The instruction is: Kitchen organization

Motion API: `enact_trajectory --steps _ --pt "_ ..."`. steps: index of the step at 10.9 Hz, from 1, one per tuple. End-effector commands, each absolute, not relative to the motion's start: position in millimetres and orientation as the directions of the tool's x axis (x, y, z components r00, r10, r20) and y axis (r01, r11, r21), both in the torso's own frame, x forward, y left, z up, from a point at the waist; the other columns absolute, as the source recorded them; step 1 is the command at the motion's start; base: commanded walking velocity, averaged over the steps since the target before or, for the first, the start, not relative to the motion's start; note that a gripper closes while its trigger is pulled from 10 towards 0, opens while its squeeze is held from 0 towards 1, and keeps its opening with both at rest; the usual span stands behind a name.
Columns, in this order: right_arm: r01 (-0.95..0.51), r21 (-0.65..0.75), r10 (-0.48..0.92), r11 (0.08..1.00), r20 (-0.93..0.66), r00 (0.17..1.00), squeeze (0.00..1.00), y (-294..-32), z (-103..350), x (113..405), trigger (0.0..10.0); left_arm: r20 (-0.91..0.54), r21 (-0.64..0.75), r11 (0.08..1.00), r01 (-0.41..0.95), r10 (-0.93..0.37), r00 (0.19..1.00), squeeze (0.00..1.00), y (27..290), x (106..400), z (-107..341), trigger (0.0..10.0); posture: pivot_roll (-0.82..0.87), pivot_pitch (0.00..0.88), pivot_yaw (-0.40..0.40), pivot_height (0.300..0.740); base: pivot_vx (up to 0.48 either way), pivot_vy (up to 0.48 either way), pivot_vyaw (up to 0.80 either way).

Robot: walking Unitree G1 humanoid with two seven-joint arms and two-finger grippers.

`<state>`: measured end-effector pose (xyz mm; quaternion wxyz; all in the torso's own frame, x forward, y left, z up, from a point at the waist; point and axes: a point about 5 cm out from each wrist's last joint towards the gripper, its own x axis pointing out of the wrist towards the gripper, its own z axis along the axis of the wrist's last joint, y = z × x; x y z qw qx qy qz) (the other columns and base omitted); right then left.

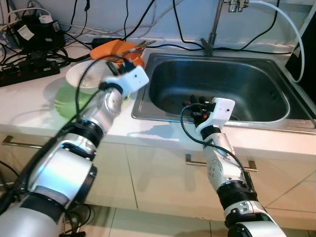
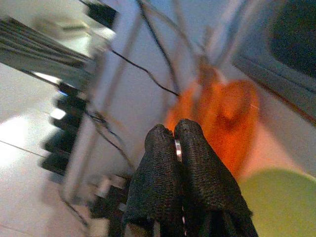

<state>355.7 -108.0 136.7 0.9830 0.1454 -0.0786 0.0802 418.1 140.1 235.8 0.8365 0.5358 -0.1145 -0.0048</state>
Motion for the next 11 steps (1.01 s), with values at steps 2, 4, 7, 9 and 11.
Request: enact_trajectory --steps 2,4,7,9,11 --pt "-0.153 0.288 0.134 0.945 0.083 0.987 0.0 -108.1 116.8 352.7 10.0 0.433 0.858 0.425 -0.288 -0.298 0.85 0.0 111.6 408.1 287.1 9.1 0.13 0.014 0.047 0.74 0.0 0.0 0.0" --pt "-0.156 0.29 0.136 0.944 0.089 0.987 0.0 -108.7 118.7 354.5 10.0 0.527 0.787 0.574 -0.225 -0.436 0.73 0.0 86.7 388.9 305.3 10.0 0.13 0.009 0.042 0.74 0.0 0.0 0.0" --pt "-0.188 0.125 0.163 0.974 0.188 0.968 1.0 -114.9 137.8 357.3 10.0 0.467 0.582 0.786 0.208 -0.532 0.706 0.0 62.1 374.1 280.8 10.0 0.12 0.005 0.041 0.74 0.0 0.0 0.0" --pt "-0.227 -0.028 0.226 0.974 0.26 0.939 1.0 -114.8 155.0 357.8 10.0 0.431 0.431 0.821 0.375 -0.553 0.714 0.0 58.9 366.4 260.2 10.0 0.12 0.005 0.041 0.74 0.0 0.0 0.0" --pt "-0.264 -0.137 0.295 0.955 0.329 0.897 1.0 -115.7 177.4 359.0 10.0 0.454 0.342 0.838 0.425 -0.543 0.706 0.0 65.9 360.1 254.3 10.0 0.1 0.0 0.038 0.74 0.0 0.0 0.0"
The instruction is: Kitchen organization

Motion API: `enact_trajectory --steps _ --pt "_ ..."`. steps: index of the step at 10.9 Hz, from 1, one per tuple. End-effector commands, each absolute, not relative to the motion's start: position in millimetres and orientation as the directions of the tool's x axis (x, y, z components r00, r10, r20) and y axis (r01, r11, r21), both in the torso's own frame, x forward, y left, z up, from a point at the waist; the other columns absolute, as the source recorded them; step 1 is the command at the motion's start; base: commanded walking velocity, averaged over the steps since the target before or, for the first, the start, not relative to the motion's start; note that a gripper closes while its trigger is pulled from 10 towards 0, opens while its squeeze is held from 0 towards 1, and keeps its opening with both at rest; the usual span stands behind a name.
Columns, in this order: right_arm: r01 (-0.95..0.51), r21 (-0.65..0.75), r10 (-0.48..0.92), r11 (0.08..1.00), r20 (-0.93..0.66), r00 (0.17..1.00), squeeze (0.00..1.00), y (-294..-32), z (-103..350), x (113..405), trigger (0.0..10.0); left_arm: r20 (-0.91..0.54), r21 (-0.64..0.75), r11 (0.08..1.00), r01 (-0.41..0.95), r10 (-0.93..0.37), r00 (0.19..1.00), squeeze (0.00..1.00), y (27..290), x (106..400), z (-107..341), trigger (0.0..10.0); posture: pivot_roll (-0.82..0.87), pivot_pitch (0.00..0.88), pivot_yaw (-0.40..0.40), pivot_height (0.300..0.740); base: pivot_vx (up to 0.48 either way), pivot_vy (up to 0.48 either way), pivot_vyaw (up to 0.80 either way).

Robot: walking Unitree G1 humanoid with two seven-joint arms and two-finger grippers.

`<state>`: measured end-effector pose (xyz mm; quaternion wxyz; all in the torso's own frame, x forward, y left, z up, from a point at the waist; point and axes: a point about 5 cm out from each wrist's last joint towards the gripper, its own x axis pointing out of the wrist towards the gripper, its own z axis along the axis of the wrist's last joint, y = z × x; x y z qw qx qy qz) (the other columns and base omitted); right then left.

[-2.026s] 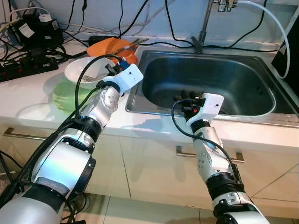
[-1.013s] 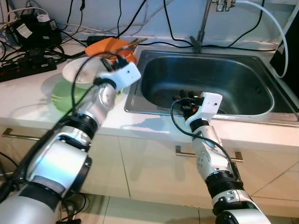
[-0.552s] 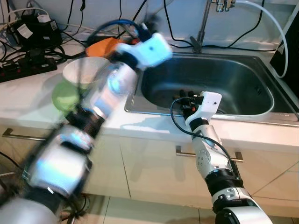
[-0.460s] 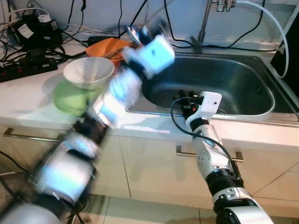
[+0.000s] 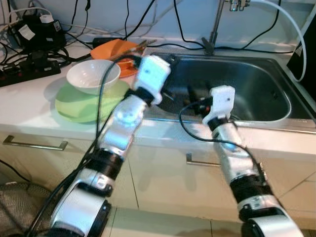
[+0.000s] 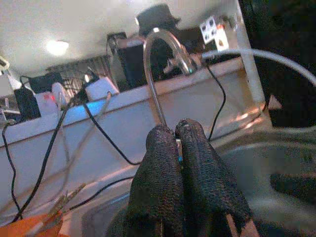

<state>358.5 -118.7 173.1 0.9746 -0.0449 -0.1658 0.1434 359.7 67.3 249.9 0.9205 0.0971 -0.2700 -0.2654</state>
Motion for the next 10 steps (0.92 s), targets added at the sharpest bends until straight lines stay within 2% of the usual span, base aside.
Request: enact_trajectory --steps 1,3,4,5,6,10 --pt "-0.294 -0.167 0.336 0.941 0.351 0.874 1.0 -112.8 185.7 358.3 10.0 0.471 0.299 0.841 0.452 -0.541 0.696 0.0 69.6 357.1 257.5 10.0 0.1 0.0 0.038 0.74 0.0 0.0 0.0" --pt "-0.381 -0.263 0.455 0.886 0.344 0.821 1.0 -99.7 190.0 352.2 10.0 0.481 0.234 0.834 0.5 -0.546 0.685 0.0 74.6 354.6 258.5 10.0 0.1 0.0 0.04 0.74 0.0 0.0 0.0" --pt "-0.394 -0.271 0.47 0.878 0.332 0.818 1.0 -97.2 187.7 350.9 10.0 0.486 0.189 0.831 0.523 -0.542 0.686 0.0 76.9 354.9 259.0 10.0 0.1 0.0 0.04 0.74 0.0 0.0 0.0" --pt "-0.395 -0.286 0.476 0.873 0.323 0.818 0.76 -95.2 185.8 350.0 10.0 0.483 0.15 0.823 0.547 -0.544 0.686 0.0 79.6 354.5 259.4 10.0 0.1 0.0 0.042 0.74 0.0 0.0 0.0" --pt "-0.402 -0.282 0.481 0.871 0.318 0.817 0.0 -92.8 185.0 349.2 10.0 0.466 0.117 0.798 0.592 -0.57 0.676 0.0 79.6 353.3 257.4 10.0 0.1 0.0 0.044 0.74 0.0 0.0 0.0" --pt "-0.416 -0.28 0.492 0.865 0.312 0.813 0.0 -84.6 182.5 346.1 10.0 0.417 0.099 0.673 0.733 -0.697 0.584 0.0 63.1 338.2 248.1 10.0 0.11 0.0 0.049 0.74 0.0 0.0 0.0"
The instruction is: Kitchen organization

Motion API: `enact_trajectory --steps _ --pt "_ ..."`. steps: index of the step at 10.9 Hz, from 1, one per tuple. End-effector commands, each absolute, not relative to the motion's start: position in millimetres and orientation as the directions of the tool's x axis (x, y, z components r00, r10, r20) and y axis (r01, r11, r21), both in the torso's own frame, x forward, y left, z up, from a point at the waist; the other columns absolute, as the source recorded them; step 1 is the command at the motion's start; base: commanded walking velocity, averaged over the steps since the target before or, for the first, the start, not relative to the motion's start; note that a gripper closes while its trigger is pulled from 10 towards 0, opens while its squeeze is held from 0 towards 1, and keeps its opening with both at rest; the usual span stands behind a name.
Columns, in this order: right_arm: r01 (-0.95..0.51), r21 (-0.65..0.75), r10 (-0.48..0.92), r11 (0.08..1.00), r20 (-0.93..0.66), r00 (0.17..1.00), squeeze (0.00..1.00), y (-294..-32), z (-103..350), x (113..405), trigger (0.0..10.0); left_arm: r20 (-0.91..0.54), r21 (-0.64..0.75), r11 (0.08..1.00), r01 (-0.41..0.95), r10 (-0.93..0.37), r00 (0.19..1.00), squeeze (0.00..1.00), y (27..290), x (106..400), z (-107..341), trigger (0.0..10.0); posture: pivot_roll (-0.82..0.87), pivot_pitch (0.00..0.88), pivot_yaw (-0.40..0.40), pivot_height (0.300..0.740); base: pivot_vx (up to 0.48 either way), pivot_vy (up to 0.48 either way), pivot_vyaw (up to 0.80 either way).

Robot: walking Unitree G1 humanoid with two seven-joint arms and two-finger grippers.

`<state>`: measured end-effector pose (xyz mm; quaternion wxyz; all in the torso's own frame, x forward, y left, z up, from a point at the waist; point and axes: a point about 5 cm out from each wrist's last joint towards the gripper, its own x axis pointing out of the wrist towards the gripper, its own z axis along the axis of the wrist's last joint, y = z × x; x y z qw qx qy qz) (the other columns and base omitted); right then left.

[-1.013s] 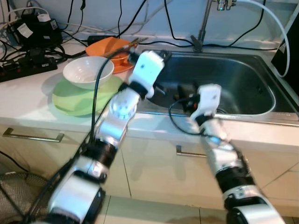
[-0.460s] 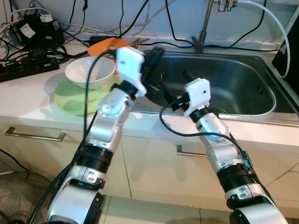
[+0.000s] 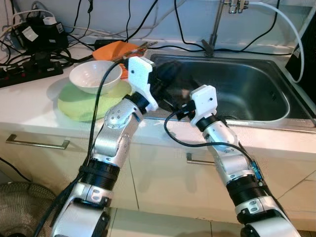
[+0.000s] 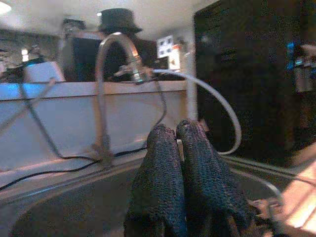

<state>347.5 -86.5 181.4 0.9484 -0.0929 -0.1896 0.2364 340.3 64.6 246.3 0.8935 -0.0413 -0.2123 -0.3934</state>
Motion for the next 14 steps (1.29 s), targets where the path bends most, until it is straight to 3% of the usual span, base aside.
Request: enact_trajectory --steps 1,5,6,7,14 --pt "-0.414 -0.279 0.49 0.866 0.311 0.814 0.0 -84.3 182.4 346.2 10.0 0.408 0.094 0.663 0.743 -0.707 0.578 0.0 62.4 336.8 247.4 10.0 0.11 0.0 0.049 0.74 0.0 0.0 0.0" --pt "-0.397 -0.259 0.465 0.881 0.312 0.828 0.0 -84.9 182.3 348.3 10.0 0.377 0.098 0.653 0.751 -0.723 0.579 0.0 63.9 335.5 246.5 10.0 0.11 0.0 0.048 0.74 0.0 0.0 0.0" --pt "-0.395 -0.258 0.463 0.882 0.313 0.829 0.0 -84.9 182.5 348.7 8.3 0.372 0.095 0.652 0.753 -0.725 0.58 0.0 64.5 335.3 246.2 10.0 0.11 0.0 0.047 0.74 0.0 0.0 0.0" --pt "-0.394 -0.257 0.463 0.882 0.316 0.829 0.0 -85.1 183.3 348.9 0.0 0.368 0.095 0.652 0.752 -0.725 0.582 0.0 65.0 335.3 245.8 10.0 0.12 0.0 0.047 0.74 0.0 0.0 0.0" --pt "-0.395 -0.252 0.46 0.883 0.306 0.833 0.0 -85.4 181.6 349.4 0.0 0.355 0.106 0.661 0.743 -0.723 0.593 0.0 66.1 336.1 246.0 10.0 0.12 0.0 0.048 0.74 0.0 0.0 0.0"
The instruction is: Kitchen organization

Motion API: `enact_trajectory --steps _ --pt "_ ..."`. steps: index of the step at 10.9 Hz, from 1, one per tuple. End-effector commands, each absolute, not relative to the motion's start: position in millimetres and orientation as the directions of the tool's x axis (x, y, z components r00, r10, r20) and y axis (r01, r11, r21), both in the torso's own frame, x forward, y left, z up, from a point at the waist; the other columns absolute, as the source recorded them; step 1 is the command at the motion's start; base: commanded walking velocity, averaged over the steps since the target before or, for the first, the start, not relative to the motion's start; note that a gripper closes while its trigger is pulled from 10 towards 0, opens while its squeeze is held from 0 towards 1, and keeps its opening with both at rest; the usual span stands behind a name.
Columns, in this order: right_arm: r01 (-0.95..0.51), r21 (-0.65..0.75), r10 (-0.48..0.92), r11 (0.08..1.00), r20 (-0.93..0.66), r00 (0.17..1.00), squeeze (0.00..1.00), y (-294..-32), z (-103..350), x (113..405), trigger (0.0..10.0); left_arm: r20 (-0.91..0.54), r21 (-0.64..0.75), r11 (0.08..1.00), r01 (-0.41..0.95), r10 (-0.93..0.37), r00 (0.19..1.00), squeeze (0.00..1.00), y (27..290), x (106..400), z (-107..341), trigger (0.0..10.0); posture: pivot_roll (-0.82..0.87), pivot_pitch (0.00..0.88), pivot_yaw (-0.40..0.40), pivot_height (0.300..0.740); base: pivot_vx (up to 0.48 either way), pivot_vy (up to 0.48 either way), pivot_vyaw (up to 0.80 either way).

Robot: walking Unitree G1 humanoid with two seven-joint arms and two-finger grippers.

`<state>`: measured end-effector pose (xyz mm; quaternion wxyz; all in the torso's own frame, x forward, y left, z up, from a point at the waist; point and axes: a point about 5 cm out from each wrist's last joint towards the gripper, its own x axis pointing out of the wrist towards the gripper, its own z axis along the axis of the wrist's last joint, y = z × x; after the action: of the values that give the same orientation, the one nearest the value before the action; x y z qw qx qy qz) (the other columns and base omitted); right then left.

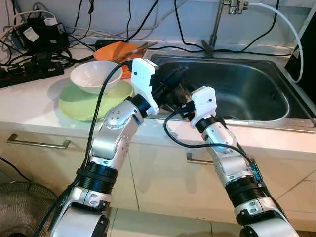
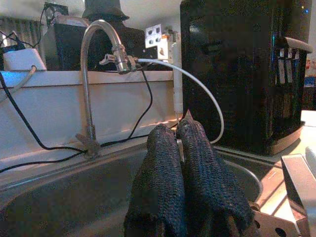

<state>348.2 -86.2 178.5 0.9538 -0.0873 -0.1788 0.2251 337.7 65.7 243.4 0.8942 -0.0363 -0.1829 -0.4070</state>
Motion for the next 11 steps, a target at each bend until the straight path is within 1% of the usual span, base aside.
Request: enact_trajectory --steps 1,11 --pt "-0.394 -0.251 0.459 0.884 0.306 0.834 0.0 -85.5 181.5 349.5 0.0 0.354 0.107 0.661 0.742 -0.723 0.593 0.0 66.0 336.0 245.8 10.0 0.12 0.0 0.049 0.74 0.0 0.0 0.0" --pt "-0.382 -0.249 0.446 0.89 0.298 0.844 0.0 -89.3 179.9 350.2 0.0 0.347 0.125 0.678 0.725 -0.714 0.608 0.0 66.8 338.4 246.3 10.0 0.12 0.0 0.048 0.74 0.0 0.0 0.0"
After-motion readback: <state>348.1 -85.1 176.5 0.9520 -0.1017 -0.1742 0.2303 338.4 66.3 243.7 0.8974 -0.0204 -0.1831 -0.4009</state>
